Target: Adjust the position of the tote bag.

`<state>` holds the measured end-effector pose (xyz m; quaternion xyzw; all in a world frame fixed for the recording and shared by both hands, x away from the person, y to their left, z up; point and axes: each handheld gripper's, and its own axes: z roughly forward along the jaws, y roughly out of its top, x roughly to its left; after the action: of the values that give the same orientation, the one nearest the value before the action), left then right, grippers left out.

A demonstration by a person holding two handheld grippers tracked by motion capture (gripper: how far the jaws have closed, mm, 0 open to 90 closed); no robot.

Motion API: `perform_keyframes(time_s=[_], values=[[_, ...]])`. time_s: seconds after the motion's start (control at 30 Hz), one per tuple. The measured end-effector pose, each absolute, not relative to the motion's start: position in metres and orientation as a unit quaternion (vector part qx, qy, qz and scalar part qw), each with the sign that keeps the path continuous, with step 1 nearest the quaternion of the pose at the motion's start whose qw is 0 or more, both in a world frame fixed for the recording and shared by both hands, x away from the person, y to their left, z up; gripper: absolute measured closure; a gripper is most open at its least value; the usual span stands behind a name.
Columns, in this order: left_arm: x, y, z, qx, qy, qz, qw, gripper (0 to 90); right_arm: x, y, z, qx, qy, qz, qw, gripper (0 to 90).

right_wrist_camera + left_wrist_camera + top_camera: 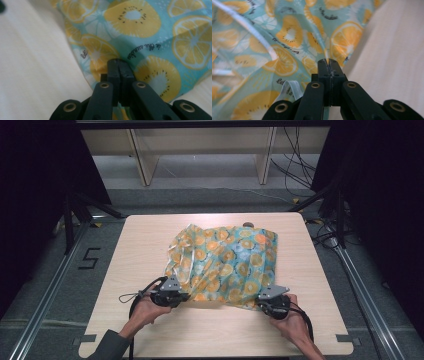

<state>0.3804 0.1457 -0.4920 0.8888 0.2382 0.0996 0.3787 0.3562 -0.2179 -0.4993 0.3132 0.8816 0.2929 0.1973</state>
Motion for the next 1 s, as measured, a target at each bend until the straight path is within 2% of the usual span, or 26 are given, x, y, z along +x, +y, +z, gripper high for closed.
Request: perform_keyframes(time_s=[0.27,0.63,0.77,1.0], values=[[0.356,0.107,-0.496,0.889,0.209,0.053,0.403,89.4,0.403,-0.243,-0.499,0.351,0.867,0.270,0.228,90.0],[0.356,0.039,-0.495,0.898,0.178,0.037,0.401,89.3,0.463,-0.252,-0.496,0.376,0.854,0.251,0.257,88.7],[0.357,0.015,-0.499,0.900,0.167,0.033,0.401,89.3,0.462,-0.259,-0.488,0.388,0.843,0.279,0.249,87.9],[0.355,-0.020,-0.500,0.902,0.161,0.039,0.399,88.4,0.433,-0.254,-0.456,0.359,0.836,0.337,0.241,85.8]])
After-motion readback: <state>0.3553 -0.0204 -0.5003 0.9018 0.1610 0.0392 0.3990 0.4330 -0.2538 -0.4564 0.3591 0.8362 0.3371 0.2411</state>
